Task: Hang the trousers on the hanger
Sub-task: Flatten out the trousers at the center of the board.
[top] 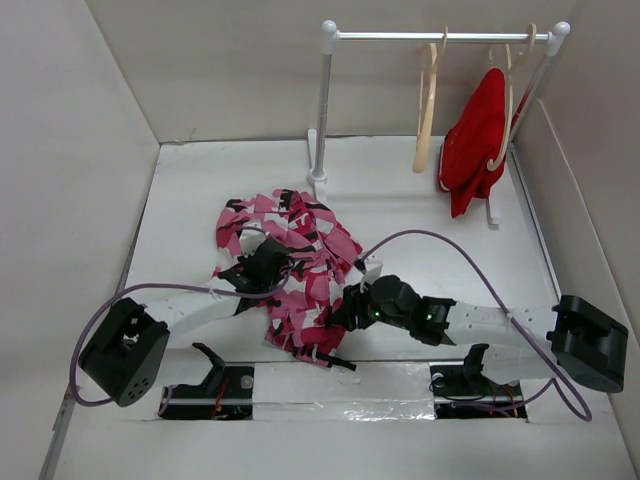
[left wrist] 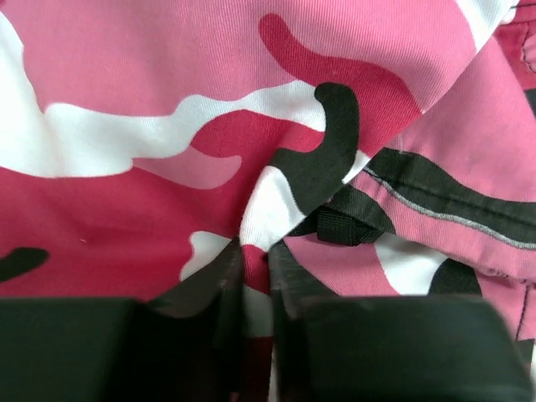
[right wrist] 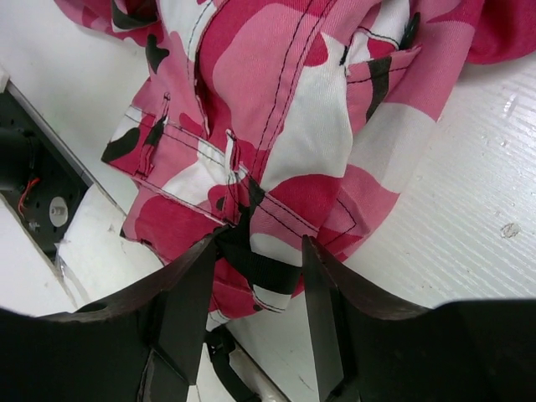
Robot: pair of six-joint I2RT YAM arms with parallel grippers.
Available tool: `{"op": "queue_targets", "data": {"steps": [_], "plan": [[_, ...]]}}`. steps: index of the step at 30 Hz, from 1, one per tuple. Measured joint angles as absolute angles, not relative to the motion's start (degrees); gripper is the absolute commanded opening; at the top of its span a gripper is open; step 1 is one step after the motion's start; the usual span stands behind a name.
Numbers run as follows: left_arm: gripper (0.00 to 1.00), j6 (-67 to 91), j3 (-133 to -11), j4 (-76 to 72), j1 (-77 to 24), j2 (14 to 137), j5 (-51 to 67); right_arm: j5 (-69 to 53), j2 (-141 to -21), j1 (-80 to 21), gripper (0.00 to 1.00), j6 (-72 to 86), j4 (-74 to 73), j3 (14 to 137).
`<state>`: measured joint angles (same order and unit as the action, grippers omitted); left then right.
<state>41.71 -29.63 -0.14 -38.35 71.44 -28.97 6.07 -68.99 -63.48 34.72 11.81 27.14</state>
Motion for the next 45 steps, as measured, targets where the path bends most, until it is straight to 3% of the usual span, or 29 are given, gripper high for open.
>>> {"op": "queue_targets", "data": {"steps": [2,7,10,11,13,17,21,30,39,45], "plan": [[0.0,41.69,-29.63,-0.14,-38.22,71.07,-28.93,6.04,-69.25,-63.53,0.5,34.85,11.84,27.14],[0.0,41.95,-29.63,0.75,-37.8,68.01,-28.84,5.91,-71.64,-64.1,0.47,34.96,11.99,27.14],[0.0,42.26,-29.63,1.58,-37.76,65.36,-28.93,5.96,-72.31,-64.62,0.29,34.98,11.99,27.14],[0.0,42.33,-29.63,1.91,-37.76,64.36,-28.95,5.98,-72.34,-64.77,0.09,35.03,11.99,27.14],[0.0,42.52,-29.63,2.68,-37.76,62.3,-29.17,6.09,-72.29,-65.01,0.0,35.11,11.94,27.14],[0.0,42.68,-30.52,6.26,-37.36,58.08,-30.46,8.38,-68.69,-66.15,0.0,35.16,9.1,27.22],[0.0,42.24,-35.64,10.55,-34.98,52.14,-30.96,13.41,-56.77,-67.29,0.0,33.69,-0.01,29.56],[0.0,40.82,-54.24,16.56,-32.95,40.53,-36.25,26.74,-32.36,-67.59,0.0,28.69,-29.06,52.75],[0.0,33.52,-71.31,23.2,-32.91,37.15,-45.36,42.24,-24.16,-67.59,0.0,24.36,-48.21,81.21],[0.0,29.65,-77.49,23.24,-32.91,37.47,-49.5,53.3,-25.61,-68.77,0.0,26.76,-55.44,85.27]]}}
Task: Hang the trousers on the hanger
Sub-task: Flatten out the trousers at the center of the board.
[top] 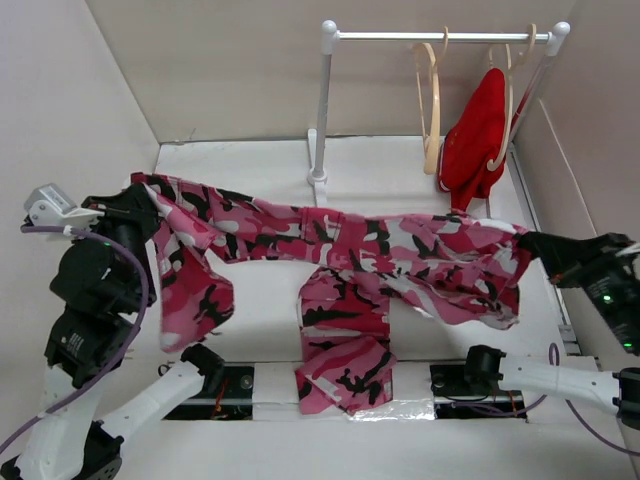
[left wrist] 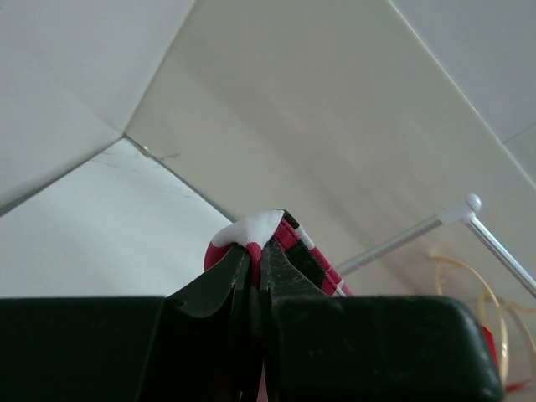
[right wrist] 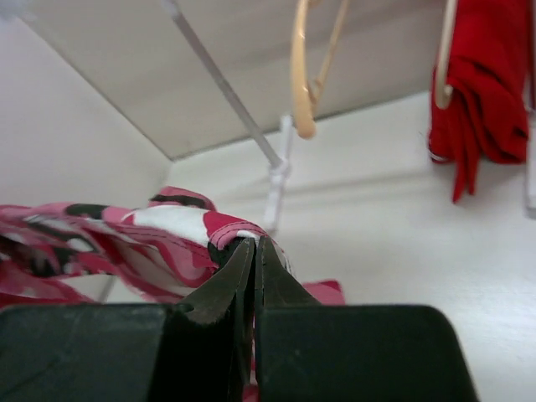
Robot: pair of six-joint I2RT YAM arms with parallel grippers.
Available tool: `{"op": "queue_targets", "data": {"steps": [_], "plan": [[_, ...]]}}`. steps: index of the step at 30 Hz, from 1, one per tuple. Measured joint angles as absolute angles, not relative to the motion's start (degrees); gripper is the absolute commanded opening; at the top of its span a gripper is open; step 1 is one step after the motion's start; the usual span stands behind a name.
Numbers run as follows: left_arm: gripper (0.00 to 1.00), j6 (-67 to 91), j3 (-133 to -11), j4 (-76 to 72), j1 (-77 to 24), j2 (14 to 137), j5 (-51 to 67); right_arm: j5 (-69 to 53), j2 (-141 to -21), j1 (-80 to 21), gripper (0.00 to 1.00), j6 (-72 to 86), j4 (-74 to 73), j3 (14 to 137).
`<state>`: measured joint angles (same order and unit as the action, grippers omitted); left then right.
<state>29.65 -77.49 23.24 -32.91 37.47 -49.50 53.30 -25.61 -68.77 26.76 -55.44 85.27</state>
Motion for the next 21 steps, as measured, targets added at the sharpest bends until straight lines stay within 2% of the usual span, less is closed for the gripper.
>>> {"op": "queue_targets", "data": {"steps": [5,10,17,21], "plan": [[0.0,29.02,-69.49,20.99,-32.91,38.98,-52.86,59.07,-26.24,-71.02,0.0,35.4,-62.26,75.0],[0.0,31.48,-62.52,18.65,-32.27,49.63,-52.73,63.64,-25.19,-73.36,0.0,42.78,-66.61,68.25],[0.0,33.08,-61.93,13.74,-14.09,69.41,-38.65,72.66,-34.24,-73.97,0.0,54.37,-72.12,68.1],[0.0,32.56,-67.0,14.35,-10.33,80.62,-35.53,75.4,-39.59,-74.26,0.0,58.17,-72.53,66.46]]}}
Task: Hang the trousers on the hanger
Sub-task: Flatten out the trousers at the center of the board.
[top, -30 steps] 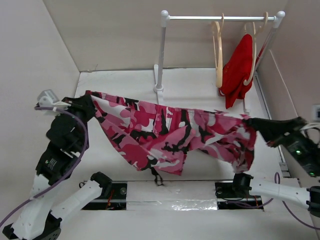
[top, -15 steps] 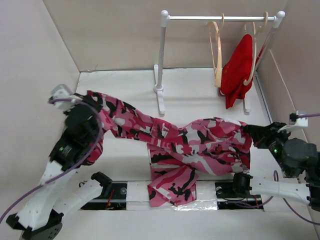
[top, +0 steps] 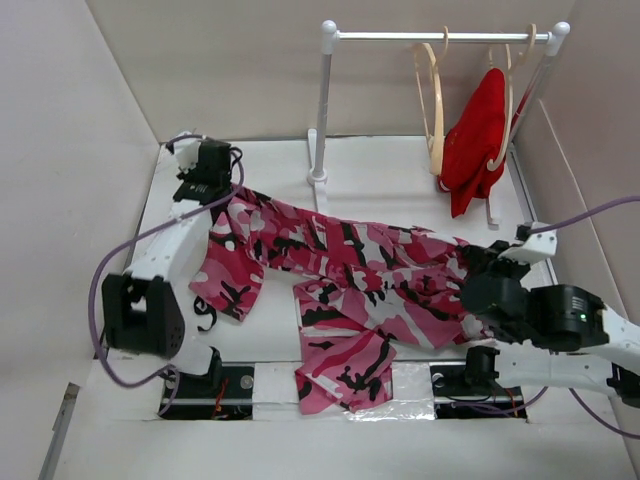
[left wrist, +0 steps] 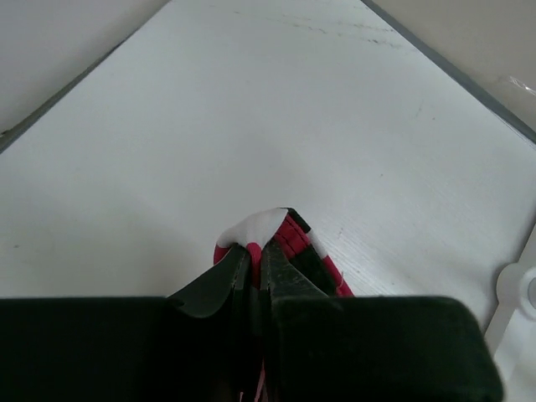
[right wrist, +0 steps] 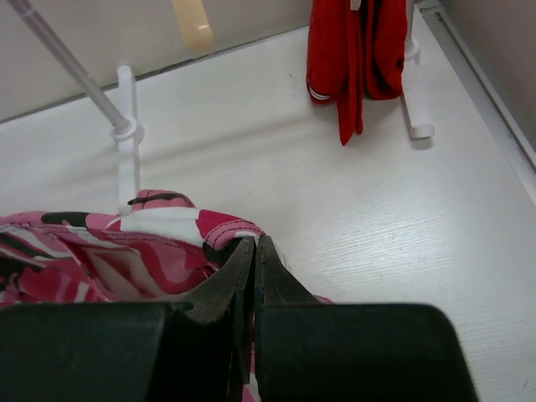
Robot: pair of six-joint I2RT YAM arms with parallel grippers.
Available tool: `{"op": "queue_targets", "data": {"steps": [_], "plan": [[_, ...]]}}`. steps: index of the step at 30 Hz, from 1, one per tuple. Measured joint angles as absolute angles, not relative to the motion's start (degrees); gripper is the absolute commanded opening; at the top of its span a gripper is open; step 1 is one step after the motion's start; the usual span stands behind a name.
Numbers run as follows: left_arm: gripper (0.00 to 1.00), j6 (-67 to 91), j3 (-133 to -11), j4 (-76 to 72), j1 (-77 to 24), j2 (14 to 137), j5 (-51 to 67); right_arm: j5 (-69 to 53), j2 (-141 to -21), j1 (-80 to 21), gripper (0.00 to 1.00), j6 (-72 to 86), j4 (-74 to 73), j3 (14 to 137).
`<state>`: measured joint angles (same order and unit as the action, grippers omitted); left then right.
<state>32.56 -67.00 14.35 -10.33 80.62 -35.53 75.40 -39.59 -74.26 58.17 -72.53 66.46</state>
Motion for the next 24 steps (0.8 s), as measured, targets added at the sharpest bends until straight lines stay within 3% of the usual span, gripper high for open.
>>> {"op": "queue_targets", "data": {"steps": [2,6,9,11,17,24], "plan": [[0.05,31.9,-71.0,14.13,-10.35,86.06,-34.54,76.07,-40.29,-74.17,0.0,56.93,-70.57,63.61],[0.34,29.3,-75.96,12.29,-11.51,92.92,-33.58,75.09,-40.4,-67.44,0.0,43.35,-55.77,56.14],[0.42,28.25,-81.32,12.1,-12.05,98.67,-33.69,68.42,-44.38,-53.23,0.0,31.83,-43.11,53.47],[0.54,28.34,-82.65,11.51,-12.38,100.71,-33.08,61.54,-48.21,-41.54,0.0,26.48,-36.29,53.52],[0.55,32.38,-67.61,4.89,-16.38,91.83,-28.67,43.9,-64.07,-16.84,0.0,19.94,-25.39,54.96],[0.55,40.01,-43.57,-3.44,-34.22,69.45,-28.6,34.24,-76.77,-4.38,0.03,20.56,-21.71,57.74]]}}
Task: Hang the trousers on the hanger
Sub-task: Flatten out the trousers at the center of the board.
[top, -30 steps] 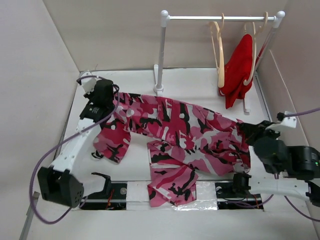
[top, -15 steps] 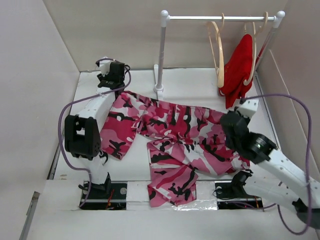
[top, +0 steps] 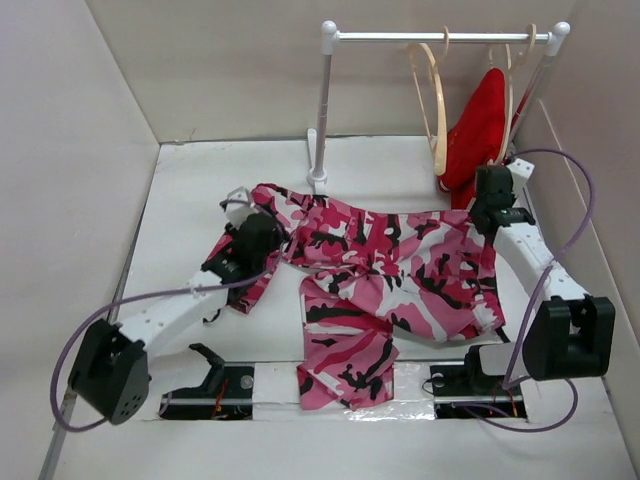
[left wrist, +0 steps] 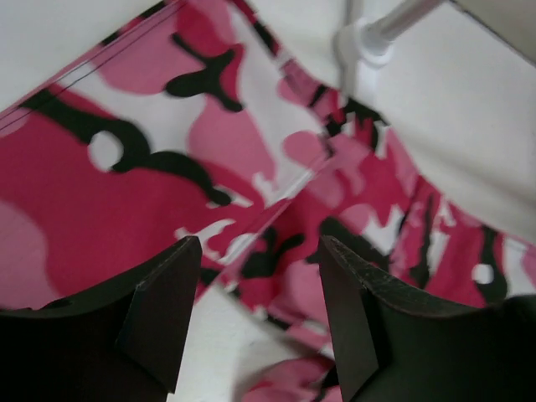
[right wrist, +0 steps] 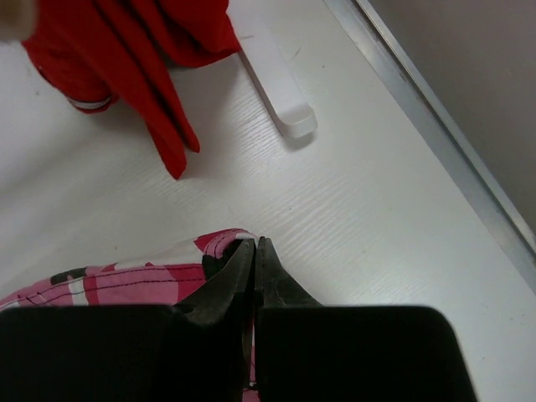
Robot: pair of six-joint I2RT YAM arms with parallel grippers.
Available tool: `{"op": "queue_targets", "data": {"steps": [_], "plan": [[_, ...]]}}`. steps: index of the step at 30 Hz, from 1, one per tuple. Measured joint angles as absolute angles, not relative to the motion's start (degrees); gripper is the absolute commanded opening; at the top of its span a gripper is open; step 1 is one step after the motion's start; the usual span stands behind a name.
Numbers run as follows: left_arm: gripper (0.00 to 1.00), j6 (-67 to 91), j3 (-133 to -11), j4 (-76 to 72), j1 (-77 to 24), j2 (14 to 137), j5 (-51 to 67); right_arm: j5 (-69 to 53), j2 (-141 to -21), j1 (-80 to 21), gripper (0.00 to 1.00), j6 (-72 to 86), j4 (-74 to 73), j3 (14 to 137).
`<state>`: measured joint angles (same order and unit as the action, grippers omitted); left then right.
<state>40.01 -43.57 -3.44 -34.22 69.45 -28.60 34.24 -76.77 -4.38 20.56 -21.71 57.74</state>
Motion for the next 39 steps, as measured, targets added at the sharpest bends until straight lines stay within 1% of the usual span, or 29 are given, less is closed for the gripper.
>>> {"op": "queue_targets", "data": {"steps": [1,2,3,4,5,7,10,14,16,17,19,21,22,23,24,26,28,29,30,33,35,37,39], "plan": [[0.55,41.12,-40.49,-3.68,-34.46,66.63,-28.88,33.63,-76.73,-3.46,0.12,20.91,-21.56,57.74],[0.55,42.09,-37.56,-3.29,-34.22,64.16,-29.61,31.99,-76.16,-1.72,0.46,21.82,-20.84,57.74],[0.56,42.54,-35.99,-3.16,-33.98,62.85,-29.98,30.94,-75.46,-0.6,0.62,22.44,-19.73,57.71],[0.57,43.57,-32.49,-1.87,-33.56,59.46,-30.85,30.02,-74.56,0.32,0.7,22.74,-18.31,57.71],[0.57,44.05,-30.7,-0.64,-33.28,57.41,-31.24,28.75,-73.45,1.1,0.84,22.81,-16.97,57.71],[0.56,44.99,-28.67,1.98,-33.21,53.71,-31.77,26.5,-70.83,1.28,0.9,23.4,-15.49,57.71],[0.55,46.98,-27.33,5.52,-33.39,49.1,-31.73,23.0,-65.69,-1.23,0.9,23.9,-12.69,55.81],[0.5,50.83,-25.8,11.42,-33.43,44.05,-30.79,19.46,-53.56,-7.29,0.83,24.12,-9.63,47.48],[0.48,52.86,-25.34,14.57,-33.43,41.87,-29.8,18.33,-47.03,-10.41,0.82,23.99,-8.73,43.35],[0.47,53.69,-25.17,15.81,-33.43,40.95,-29.28,17.82,-44.47,-11.57,0.79,23.94,-8.49,41.8],[0.46,55.2,-25.08,18.2,-33.43,39.81,-28.38,16.99,-41.01,-14.09,0.68,23.68,-8.49,39.62],[0.46,56.51,-25.08,20.1,-33.43,39.72,-27.51,16.08,-39.13,-16.14,0.52,23.29,-8.58,38.3],[0.46,56.84,-25.08,20.84,-33.43,40.03,-27.09,15.7,-38.79,-16.99,0.42,23.05,-8.6,37.91],[0.45,57.1,-25.08,21.34,-33.43,40.73,-26.74,15.38,-38.48,-17.78,0.35,22.76,-8.58,37.6],[0.45,57.3,-25.08,21.69,-33.43,41.63,-26.5,14.92,-38.28,-18.41,0.32,22.76,-8.8,37.47],[0.45,57.54,-25.1,22.22,-33.43,43.94,-26.02,14.24,-38.24,-19.55,0.32,22.31,-9.13,37.39],[0.46,57.63,-25.54,22.79,-33.43,49.28,-25.61,13.39,-37.85,-20.03,0.38,21.98,-8.99,37.39],[0.47,57.6,-25.96,23.03,-33.43,51.68,-25.36,12.99,-37.58,-20.25,0.42,21.76,-8.91,37.39],[0.47,57.58,-26.33,23.2,-33.5,54.43,-25.06,12.71,-37.43,-20.4,0.43,21.54,-8.8,37.36],[0.51,57.67,-28.14,25.39,-35.88,60.2,-25.02,12.12,-37.63,-20.64,0.46,20.73,-8.54,37.32],[0.52,57.93,-30.59,27.35,-38.96,63.57,-25.43,11.27,-37.95,-20.71,0.47,20.58,-8.47,37.17],[0.52,58.39,-33.56,28.97,-41.5,67.29,-25.96,10.09,-38.02,-20.71,0.48,20.49,-7.92,36.42],[0.5,58.59,-35.55,29.54,-42.85,70.35,-26.13,9.1,-38.04,-20.73,0.48,20.47,-7.33,35.57]]}}
